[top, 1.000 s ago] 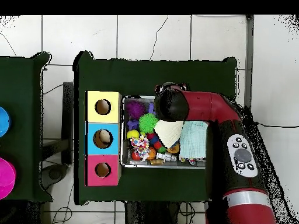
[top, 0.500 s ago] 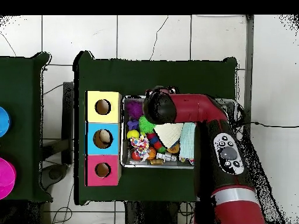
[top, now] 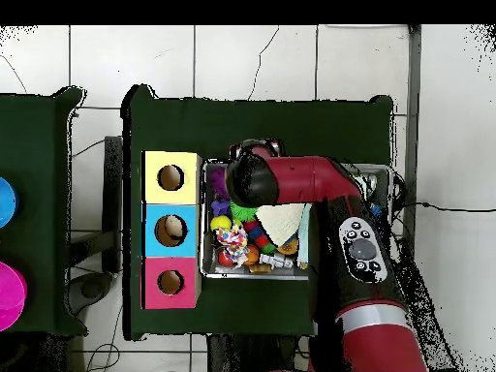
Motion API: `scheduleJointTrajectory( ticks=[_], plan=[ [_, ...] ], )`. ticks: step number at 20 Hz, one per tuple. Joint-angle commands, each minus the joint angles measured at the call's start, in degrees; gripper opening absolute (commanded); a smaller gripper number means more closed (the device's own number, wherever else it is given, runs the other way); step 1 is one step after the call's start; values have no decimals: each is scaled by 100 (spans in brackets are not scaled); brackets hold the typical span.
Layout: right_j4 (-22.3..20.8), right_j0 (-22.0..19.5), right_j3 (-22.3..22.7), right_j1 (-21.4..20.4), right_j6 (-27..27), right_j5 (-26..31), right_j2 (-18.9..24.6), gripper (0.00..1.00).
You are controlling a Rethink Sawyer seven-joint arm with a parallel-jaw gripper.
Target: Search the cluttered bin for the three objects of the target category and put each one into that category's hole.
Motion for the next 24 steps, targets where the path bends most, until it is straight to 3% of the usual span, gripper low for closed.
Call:
scheduleJointTrajectory(
  ticks=[1, 18, 24],
  plan=[
    [-382, -54, 310, 384, 505, -301, -232, 100],
    [-263, -150, 280, 406, 292, -34, -349, 100],
    [-220, 47, 248, 472, 468, 202, -700, 100]
  ],
)
